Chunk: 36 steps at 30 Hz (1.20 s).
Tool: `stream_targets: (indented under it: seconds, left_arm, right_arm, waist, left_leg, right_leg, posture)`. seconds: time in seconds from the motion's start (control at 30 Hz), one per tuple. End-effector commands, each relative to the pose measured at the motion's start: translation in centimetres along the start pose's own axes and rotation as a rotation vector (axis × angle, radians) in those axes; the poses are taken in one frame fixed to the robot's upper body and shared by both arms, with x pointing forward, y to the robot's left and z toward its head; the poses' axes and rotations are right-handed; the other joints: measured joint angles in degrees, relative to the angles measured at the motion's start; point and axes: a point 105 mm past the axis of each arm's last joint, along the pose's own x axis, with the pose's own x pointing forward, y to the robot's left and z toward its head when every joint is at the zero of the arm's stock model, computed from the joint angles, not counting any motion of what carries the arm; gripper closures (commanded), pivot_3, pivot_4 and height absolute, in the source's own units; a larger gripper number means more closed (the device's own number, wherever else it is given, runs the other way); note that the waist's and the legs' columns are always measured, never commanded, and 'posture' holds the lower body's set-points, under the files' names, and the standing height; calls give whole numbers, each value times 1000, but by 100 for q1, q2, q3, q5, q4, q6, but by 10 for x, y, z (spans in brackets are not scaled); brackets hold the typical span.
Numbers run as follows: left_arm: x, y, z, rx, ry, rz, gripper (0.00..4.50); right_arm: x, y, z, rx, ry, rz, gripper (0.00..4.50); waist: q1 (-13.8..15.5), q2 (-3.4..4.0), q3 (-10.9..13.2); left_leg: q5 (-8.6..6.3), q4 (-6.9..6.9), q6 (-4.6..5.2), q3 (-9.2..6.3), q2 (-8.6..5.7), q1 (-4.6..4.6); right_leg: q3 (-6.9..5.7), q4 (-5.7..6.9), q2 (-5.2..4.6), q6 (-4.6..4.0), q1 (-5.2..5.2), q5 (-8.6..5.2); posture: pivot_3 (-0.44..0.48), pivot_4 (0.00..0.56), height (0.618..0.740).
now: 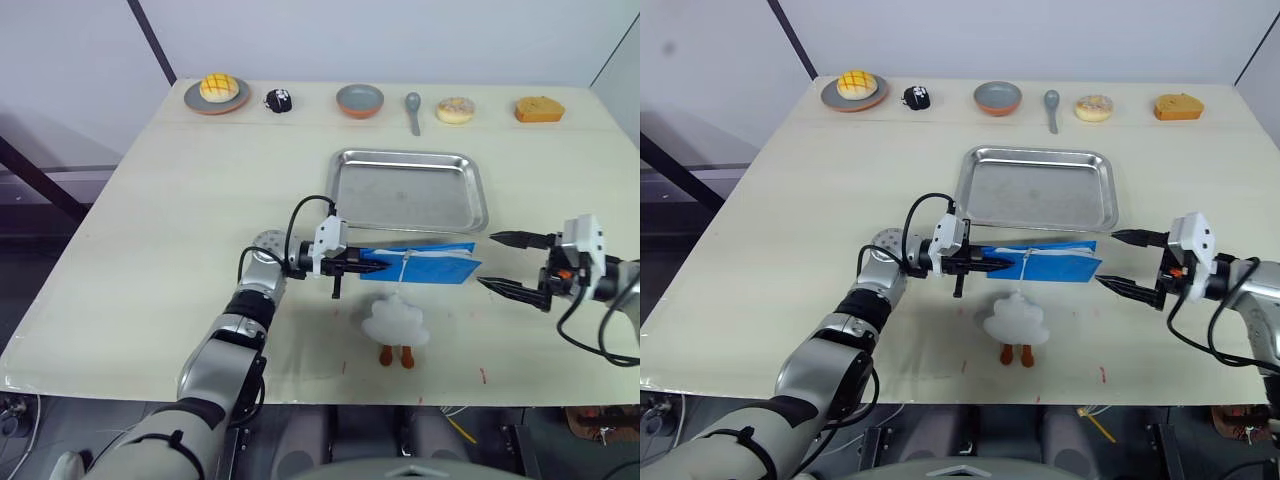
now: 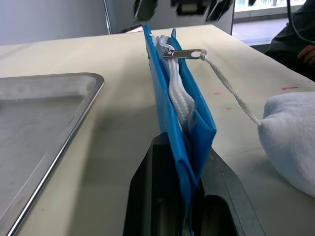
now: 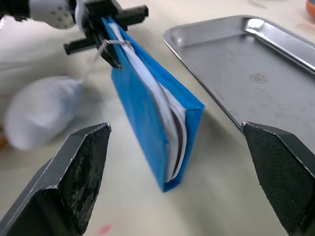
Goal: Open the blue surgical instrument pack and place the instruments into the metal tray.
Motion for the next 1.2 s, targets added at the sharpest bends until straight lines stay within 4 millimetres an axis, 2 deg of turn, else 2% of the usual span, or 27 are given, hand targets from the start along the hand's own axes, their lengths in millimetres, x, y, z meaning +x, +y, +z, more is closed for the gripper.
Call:
stream_targets:
  seconds: [0.03, 0.17, 0.2, 0.27, 0.47, 0.6, 0.73, 0.9, 0.97, 1.07, 1.2]
  left_arm:
    - [4, -3, -4, 6, 31, -23, 4500]
    - [4, -3, -3, 9, 28, -22, 4500]
    - [4, -3, -3, 8, 26, -22, 4500]
    - [5, -4, -4, 7, 26, -25, 4500]
    - [5, -3, -3, 6, 20, -18, 4500]
    - [1, 2, 2, -32, -6, 18, 4500]
    - [-16, 5, 12, -30, -21, 51, 2869]
    - [-41, 2, 25, -27, -12, 56, 321]
    - [-57, 0, 36, -22, -13, 58, 89]
    - [-71, -10, 52, -32, -10, 23, 89]
    - [-62, -40, 56, -89, 10, -91, 89]
  right_arm:
    - [10, -1, -1, -11, -22, 33, 40]
    - [23, -2, -3, -7, -43, 58, 40]
    - [26, -1, -4, -3, -49, 67, 564]
    - [30, -1, -3, 2, -62, 76, 1306]
    - [34, -1, -5, 0, -60, 96, 4345]
    - [35, 0, -6, -8, -59, 103, 4434]
    - [35, 2, -6, -15, -58, 121, 4500]
    - [35, 1, -8, -21, -48, 128, 4500]
    - [34, 0, -7, -24, -49, 132, 4500]
    - [34, -1, -7, -27, -50, 136, 4500]
    - [34, -1, -7, -31, -48, 143, 4500]
  waist:
    - [14, 2, -1]
    - [7, 2, -1]
    - [6, 2, -1]
    - [6, 2, -1]
    - [-8, 2, -1]
    - [-20, 4, -2]
    - [-40, 4, -1]
    - [-36, 4, -1]
    - [-34, 4, -1]
    - [-36, 6, 0]
    - [-36, 8, 0]
  left_leg:
    - [0, 0, 0, -1, 0, 0]
    - [1, 0, -1, -1, -1, -1]
    - [1, 0, -1, -2, -1, -1]
    - [1, 0, -1, -3, -1, -1]
    - [1, 1, -2, -4, -1, -1]
    - [1, 0, -2, -6, 0, 1]
    - [1, 0, -2, -8, 2, 1]
    - [1, -1, -3, -11, 5, 1]
    - [2, 0, -3, -10, 7, 0]
    - [1, 0, -3, -11, 14, 0]
    - [1, -2, -3, -11, 16, 2]
  right_leg:
    - [-1, 1, 0, 0, 0, 0]
    - [-1, 1, -1, 0, 0, 0]
    - [-2, 1, -1, 0, 0, 0]
    - [-3, 1, -1, 0, 0, 0]
    - [-3, 1, -2, 0, 0, 0]
    - [-5, 4, 1, 0, 0, 0]
    - [-2, 4, 3, 0, -1, 0]
    - [-1, 6, 5, -1, -2, 0]
    - [-1, 4, 4, -1, -2, 0]
    - [0, 4, 4, -1, -3, 0]
    - [3, 6, 2, -1, -2, 0]
  posture:
    - [0, 150, 740]
    - [0, 150, 740]
    - [0, 150, 740]
    - [0, 150, 740]
    - [0, 150, 740]
    - [0, 150, 740]
    - [0, 150, 740]
    - [0, 150, 740]
    - [0, 150, 740]
    - [0, 150, 740]
    - [0, 150, 740]
